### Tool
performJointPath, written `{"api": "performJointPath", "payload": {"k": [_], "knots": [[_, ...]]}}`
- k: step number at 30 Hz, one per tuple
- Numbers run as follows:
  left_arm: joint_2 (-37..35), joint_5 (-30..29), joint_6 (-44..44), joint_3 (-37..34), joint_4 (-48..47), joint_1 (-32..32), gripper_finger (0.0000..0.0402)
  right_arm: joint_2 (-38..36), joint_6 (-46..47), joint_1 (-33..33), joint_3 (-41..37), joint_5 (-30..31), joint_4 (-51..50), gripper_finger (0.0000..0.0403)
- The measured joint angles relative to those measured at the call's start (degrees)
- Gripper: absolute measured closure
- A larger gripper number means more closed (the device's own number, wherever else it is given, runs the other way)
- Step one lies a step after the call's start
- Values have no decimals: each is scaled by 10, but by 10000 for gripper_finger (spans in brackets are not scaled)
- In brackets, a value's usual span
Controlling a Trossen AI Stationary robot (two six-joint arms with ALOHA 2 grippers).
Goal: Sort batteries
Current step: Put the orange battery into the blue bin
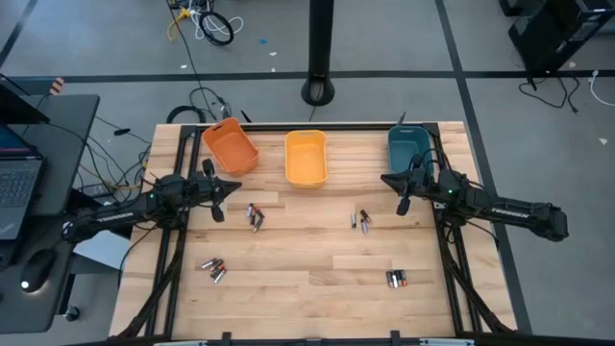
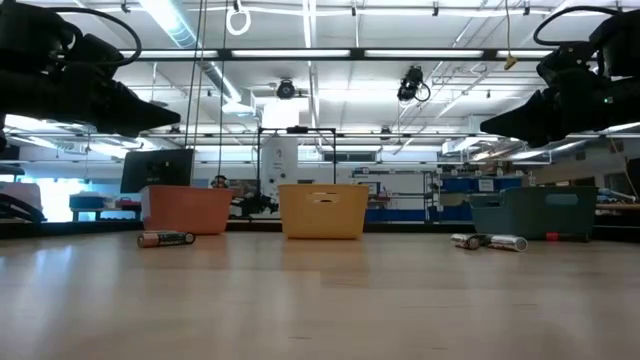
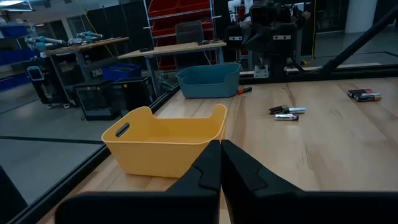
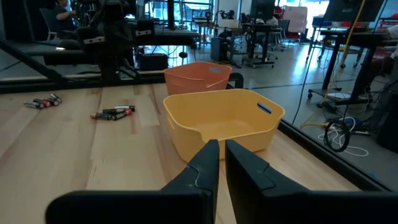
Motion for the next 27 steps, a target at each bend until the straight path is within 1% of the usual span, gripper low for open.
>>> {"api": "performJointPath", "payload": {"k": [9, 18, 27], "knots": [[0, 0, 0, 0, 0, 0, 386, 0, 0, 0, 0, 0, 12, 364], [0, 0, 0, 0, 0, 0, 386, 0, 0, 3, 0, 0, 86, 364], [0, 0, 0, 0, 0, 0, 386, 0, 0, 4, 0, 0, 91, 364]]}}
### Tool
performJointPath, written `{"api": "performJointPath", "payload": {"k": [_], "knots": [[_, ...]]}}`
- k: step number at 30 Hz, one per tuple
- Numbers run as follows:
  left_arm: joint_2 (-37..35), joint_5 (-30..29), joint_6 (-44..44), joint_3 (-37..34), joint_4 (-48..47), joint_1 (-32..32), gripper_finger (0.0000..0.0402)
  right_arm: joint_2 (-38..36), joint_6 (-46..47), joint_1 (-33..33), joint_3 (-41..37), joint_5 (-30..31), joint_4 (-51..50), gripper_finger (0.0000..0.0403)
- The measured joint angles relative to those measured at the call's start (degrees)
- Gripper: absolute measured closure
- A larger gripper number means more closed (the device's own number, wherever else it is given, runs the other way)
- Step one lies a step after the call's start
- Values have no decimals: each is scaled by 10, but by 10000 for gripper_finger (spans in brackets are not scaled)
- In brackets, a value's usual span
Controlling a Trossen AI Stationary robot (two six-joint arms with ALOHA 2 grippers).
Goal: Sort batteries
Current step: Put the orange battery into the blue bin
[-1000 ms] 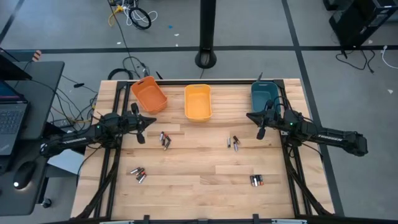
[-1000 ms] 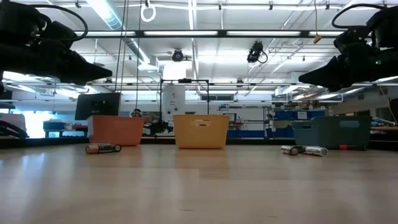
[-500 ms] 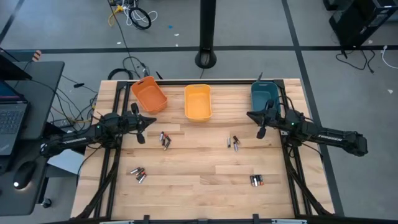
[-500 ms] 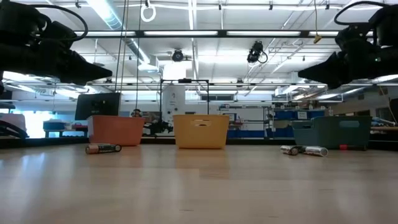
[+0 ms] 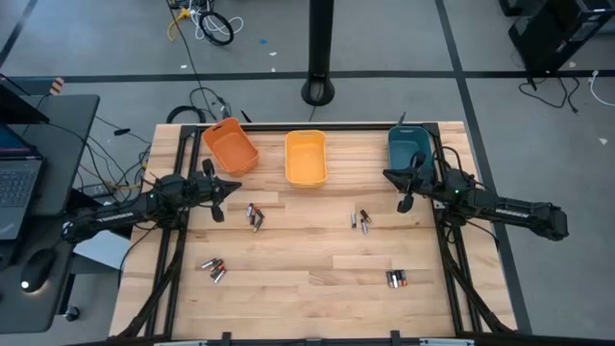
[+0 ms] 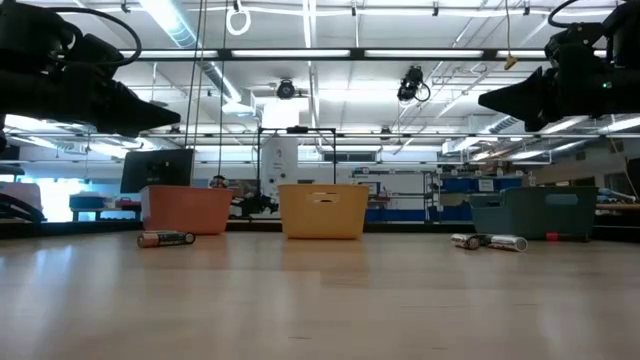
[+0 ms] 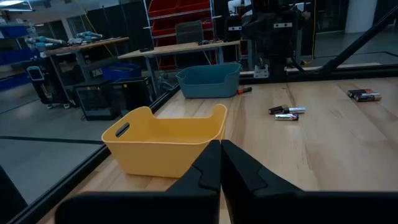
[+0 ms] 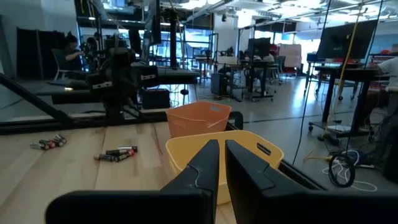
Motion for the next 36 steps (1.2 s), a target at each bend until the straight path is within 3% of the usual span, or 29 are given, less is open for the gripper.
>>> {"api": "performJointPath", "payload": {"k": [6, 11, 15, 26, 36], "knots": [[0, 0, 0, 0, 0, 0, 386, 0, 19, 0, 0, 0, 43, 364], [0, 0, 0, 0, 0, 0, 386, 4, 133, 0, 7, -19, 80, 364], [0, 0, 0, 0, 0, 0, 386, 28, 180, 10, 47, -54, -28, 364], [0, 0, 0, 0, 0, 0, 386, 189, 275, 52, 223, 33, -437, 364], [0, 0, 0, 0, 0, 0, 386, 323, 367, 58, 240, 43, -525, 347]]}}
